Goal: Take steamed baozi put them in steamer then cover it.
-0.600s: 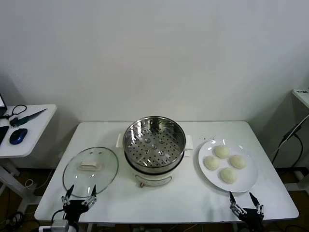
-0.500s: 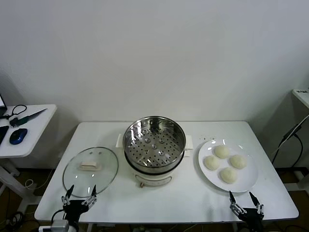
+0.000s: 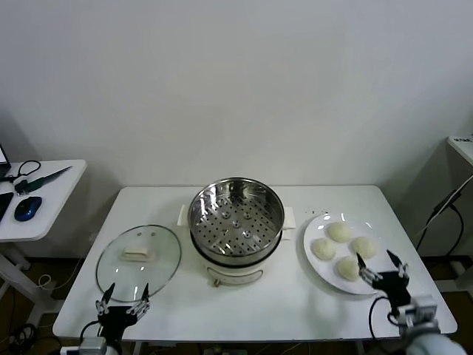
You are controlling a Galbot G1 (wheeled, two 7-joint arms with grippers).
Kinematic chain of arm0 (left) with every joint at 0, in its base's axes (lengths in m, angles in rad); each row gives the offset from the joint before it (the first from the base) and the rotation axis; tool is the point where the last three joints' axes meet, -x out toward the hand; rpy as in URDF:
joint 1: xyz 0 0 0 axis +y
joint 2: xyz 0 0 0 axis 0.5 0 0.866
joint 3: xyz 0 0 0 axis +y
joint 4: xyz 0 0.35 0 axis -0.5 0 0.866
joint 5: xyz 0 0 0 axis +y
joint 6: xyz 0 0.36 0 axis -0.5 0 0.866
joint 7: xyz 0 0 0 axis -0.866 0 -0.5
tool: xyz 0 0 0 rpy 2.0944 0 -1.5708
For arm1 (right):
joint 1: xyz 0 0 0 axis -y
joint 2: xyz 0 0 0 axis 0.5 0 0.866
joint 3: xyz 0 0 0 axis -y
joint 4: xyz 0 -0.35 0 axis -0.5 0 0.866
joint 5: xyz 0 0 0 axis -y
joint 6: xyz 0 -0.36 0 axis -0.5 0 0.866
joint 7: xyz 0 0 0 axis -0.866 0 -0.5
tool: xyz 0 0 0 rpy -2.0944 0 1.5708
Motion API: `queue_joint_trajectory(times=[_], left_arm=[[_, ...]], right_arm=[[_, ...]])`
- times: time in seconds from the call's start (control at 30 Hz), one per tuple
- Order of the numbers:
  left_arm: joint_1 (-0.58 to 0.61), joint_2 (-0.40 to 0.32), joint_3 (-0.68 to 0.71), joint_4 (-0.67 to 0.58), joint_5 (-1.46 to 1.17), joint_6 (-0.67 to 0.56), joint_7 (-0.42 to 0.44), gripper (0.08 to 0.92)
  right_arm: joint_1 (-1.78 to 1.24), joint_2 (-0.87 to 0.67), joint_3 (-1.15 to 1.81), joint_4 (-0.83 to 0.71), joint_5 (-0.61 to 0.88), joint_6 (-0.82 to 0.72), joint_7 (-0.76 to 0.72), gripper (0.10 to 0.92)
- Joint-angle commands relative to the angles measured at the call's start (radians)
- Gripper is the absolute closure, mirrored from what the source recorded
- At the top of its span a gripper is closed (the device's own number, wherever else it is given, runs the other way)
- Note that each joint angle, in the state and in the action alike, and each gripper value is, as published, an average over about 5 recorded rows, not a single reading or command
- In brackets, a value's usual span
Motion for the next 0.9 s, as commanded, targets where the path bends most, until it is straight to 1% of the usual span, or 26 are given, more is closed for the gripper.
queue_joint_trajectory(times=[0.03,0.13,0.2,0.27,0.4,0.5,0.57,0.67,0.77,0.9], left_arm=[[0.0,0.0,0.002,0.001,0.003,-0.002,0.0,0.177],[0.001,0.0,0.001,0.003,0.007,-0.007,0.0,0.177],[0.003,-0.001,0.001,0.002,0.008,-0.01,0.0,0.177],[0.005,-0.003,0.001,0.003,0.009,-0.014,0.0,0.177],[0.005,-0.011,0.005,0.008,0.016,-0.021,-0.001,0.177],[0.005,-0.02,0.009,0.012,0.021,-0.026,-0.002,0.177],[0.004,-0.024,0.012,0.014,0.023,-0.029,-0.002,0.177],[0.003,-0.027,0.015,0.017,0.026,-0.032,-0.003,0.177],[0.002,-0.027,0.013,0.019,0.026,-0.034,-0.004,0.177],[0.002,-0.029,0.007,0.021,0.026,-0.035,-0.004,0.177]], right_arm=[[0.318,-0.315,-0.164,-0.121,-0.104,-0.168,-0.253,0.203],[0.509,-0.44,-0.391,-0.215,-0.182,-0.094,-0.455,0.203],[0.71,-0.494,-0.604,-0.297,-0.234,-0.009,-0.589,0.203],[0.966,-0.517,-0.866,-0.392,-0.283,0.089,-0.722,0.203],[1.479,-0.473,-1.405,-0.557,-0.308,0.263,-0.938,0.203],[1.716,-0.404,-1.657,-0.645,-0.282,0.319,-1.042,0.203],[1.787,-0.356,-1.737,-0.689,-0.259,0.327,-1.077,0.203],[1.82,-0.276,-1.802,-0.759,-0.222,0.317,-1.081,0.203],[1.787,-0.203,-1.808,-0.815,-0.203,0.289,-1.054,0.203],[1.683,-0.124,-1.739,-0.873,-0.21,0.235,-1.003,0.203]])
